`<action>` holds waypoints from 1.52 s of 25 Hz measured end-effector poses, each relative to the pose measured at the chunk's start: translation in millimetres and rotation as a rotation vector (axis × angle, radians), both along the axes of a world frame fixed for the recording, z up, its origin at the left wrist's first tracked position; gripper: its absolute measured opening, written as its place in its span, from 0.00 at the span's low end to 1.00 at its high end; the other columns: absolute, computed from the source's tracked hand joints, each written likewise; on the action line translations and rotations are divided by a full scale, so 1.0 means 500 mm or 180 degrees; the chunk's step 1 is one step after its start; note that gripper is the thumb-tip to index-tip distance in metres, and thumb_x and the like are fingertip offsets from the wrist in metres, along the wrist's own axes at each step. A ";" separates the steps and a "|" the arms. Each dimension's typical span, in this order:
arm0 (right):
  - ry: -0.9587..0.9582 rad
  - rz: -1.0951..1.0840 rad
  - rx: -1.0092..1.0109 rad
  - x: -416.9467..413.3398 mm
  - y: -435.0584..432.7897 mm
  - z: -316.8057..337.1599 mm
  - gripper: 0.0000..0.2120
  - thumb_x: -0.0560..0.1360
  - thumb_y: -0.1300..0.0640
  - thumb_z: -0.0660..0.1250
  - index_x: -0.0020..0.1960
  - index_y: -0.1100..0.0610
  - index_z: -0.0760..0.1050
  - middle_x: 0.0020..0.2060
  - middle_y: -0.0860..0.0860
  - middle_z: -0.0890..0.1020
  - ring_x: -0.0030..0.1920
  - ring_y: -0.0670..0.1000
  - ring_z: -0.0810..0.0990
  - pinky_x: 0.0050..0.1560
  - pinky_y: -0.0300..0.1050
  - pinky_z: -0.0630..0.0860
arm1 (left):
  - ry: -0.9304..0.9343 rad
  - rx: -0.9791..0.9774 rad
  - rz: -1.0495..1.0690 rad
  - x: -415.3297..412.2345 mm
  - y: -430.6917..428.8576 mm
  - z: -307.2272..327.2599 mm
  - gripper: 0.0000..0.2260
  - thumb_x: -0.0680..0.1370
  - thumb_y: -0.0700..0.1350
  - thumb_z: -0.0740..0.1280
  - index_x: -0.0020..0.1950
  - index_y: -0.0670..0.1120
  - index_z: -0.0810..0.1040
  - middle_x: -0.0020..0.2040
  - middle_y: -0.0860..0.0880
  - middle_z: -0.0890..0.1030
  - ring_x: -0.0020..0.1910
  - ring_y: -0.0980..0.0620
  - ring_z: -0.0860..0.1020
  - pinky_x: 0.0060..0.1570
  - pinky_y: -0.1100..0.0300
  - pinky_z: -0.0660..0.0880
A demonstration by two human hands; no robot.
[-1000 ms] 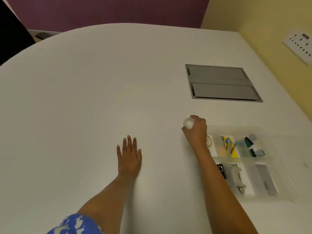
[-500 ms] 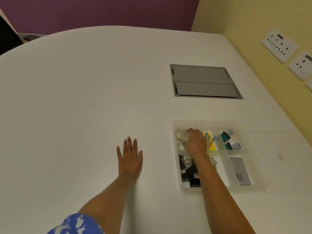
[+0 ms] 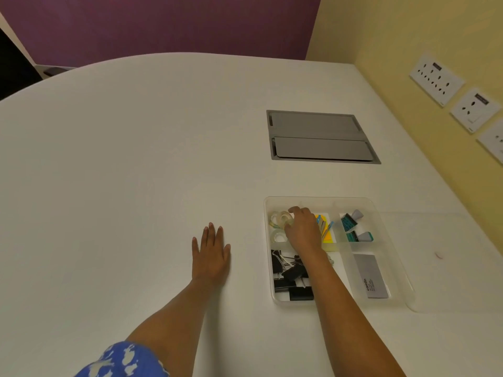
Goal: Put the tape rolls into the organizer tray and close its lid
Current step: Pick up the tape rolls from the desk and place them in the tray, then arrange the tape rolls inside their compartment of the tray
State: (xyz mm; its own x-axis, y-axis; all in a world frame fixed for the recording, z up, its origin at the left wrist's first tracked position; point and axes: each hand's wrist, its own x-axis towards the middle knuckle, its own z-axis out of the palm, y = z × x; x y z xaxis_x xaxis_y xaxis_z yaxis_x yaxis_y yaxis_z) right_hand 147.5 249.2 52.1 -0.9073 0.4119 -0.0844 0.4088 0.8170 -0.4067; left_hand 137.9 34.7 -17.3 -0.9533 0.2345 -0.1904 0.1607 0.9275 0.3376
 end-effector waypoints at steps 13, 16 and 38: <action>0.0215 -0.0292 -0.0177 0.021 -0.015 0.026 0.16 0.78 0.62 0.62 0.65 0.60 0.72 0.62 0.59 0.75 0.64 0.57 0.72 0.59 0.48 0.73 | 0.0187 0.0307 -0.0646 -0.038 0.045 0.076 0.19 0.83 0.46 0.52 0.74 0.47 0.63 0.76 0.48 0.64 0.75 0.50 0.61 0.74 0.55 0.56; 0.0254 -0.0389 -0.0193 0.026 -0.020 0.032 0.16 0.78 0.62 0.63 0.65 0.61 0.73 0.62 0.59 0.75 0.64 0.57 0.72 0.58 0.49 0.73 | 0.0376 0.0443 -0.0797 -0.047 0.062 0.104 0.17 0.82 0.44 0.55 0.70 0.47 0.70 0.71 0.49 0.72 0.70 0.50 0.69 0.70 0.56 0.61; 0.0010 0.0879 0.0413 0.012 0.127 0.020 0.14 0.78 0.60 0.62 0.62 0.56 0.77 0.60 0.54 0.79 0.60 0.55 0.74 0.57 0.48 0.73 | 0.0890 -0.0232 -0.0388 -0.021 0.284 0.107 0.14 0.78 0.40 0.59 0.62 0.49 0.77 0.61 0.50 0.79 0.60 0.49 0.73 0.60 0.56 0.62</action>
